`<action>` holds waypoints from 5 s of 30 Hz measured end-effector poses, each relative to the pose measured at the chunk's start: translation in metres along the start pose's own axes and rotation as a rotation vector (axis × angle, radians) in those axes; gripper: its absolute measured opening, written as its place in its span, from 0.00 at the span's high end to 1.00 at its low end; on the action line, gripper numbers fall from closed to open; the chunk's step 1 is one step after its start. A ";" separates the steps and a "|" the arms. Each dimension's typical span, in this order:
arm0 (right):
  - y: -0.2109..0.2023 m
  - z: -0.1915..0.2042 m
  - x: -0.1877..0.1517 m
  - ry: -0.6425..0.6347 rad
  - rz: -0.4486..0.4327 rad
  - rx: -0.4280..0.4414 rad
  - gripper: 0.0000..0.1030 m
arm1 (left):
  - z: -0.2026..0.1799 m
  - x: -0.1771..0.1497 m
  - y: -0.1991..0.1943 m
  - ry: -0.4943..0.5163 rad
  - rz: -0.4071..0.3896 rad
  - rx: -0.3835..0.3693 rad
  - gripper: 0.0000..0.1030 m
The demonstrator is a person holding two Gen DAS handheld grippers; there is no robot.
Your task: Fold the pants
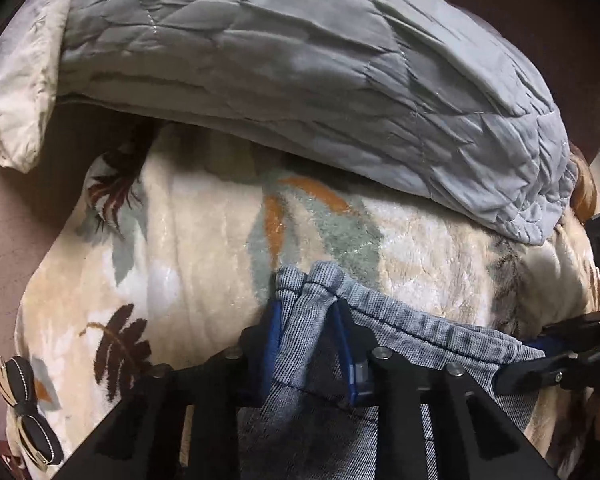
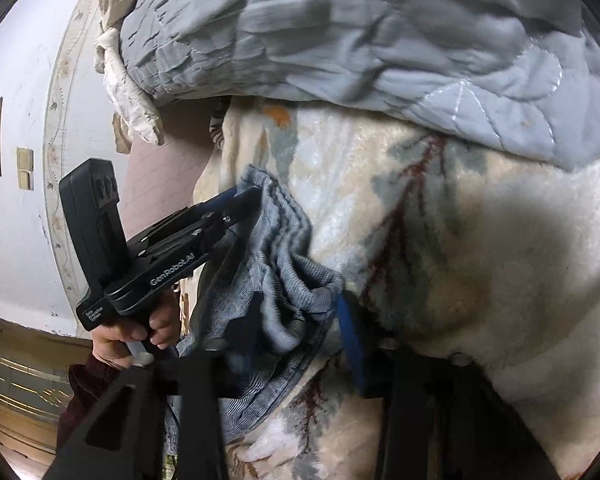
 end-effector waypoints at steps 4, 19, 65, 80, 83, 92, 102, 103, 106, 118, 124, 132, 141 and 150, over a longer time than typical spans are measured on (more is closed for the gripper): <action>-0.001 0.006 0.001 -0.026 -0.001 0.001 0.74 | 0.005 -0.006 -0.007 -0.035 -0.032 -0.030 0.81; -0.026 0.057 -0.001 -0.167 -0.064 0.047 0.76 | 0.017 -0.032 -0.095 -0.130 -0.214 -0.098 0.88; 0.035 0.160 -0.067 -0.258 -0.031 0.114 0.41 | 0.071 -0.235 -0.184 -0.494 -0.338 0.058 0.93; 0.048 0.154 -0.081 -0.276 0.088 0.077 0.41 | 0.037 -0.292 -0.145 -0.697 -0.148 0.004 0.96; 0.053 0.160 -0.085 -0.319 0.093 0.053 0.41 | 0.039 -0.300 -0.159 -0.738 -0.224 0.007 0.94; 0.062 0.173 -0.100 -0.464 0.108 0.013 0.41 | 0.081 -0.427 -0.281 -1.139 -0.580 0.404 0.92; 0.105 0.247 -0.159 -0.717 0.244 0.035 0.41 | 0.107 -0.572 -0.329 -1.718 -0.717 0.762 0.28; 0.116 0.265 -0.167 -0.733 0.269 0.050 0.41 | 0.110 -0.578 -0.328 -1.738 -0.721 0.774 0.26; 0.161 0.331 -0.202 -0.849 0.364 0.070 0.37 | 0.120 -0.590 -0.326 -1.771 -0.717 0.759 0.25; 0.333 0.476 -0.322 -1.245 0.609 -0.104 0.36 | 0.173 -0.587 -0.284 -1.788 -0.678 0.535 0.27; 0.389 0.477 -0.355 -1.414 0.639 -0.241 0.36 | 0.177 -0.580 -0.274 -1.758 -0.664 0.492 0.56; 0.416 0.448 -0.352 -1.421 0.588 -0.316 0.48 | 0.180 -0.581 -0.267 -1.777 -0.704 0.410 0.72; 0.363 0.468 -0.318 -1.325 0.504 -0.158 0.89 | 0.174 -0.579 -0.278 -1.719 -0.760 0.427 0.84; 0.283 0.476 -0.271 -1.209 0.368 0.004 0.90 | 0.146 -0.537 -0.303 -1.505 -0.835 0.579 0.85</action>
Point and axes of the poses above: each gripper's, at about its wrist camera, not at the fingertips, and y roughly the way its jaws point, z to its left, x to its top, the point moved 4 cm from there along y, roughly the way its jaws point, and after that the axes turned 8 degrees about -y, right-handed, at the moved point
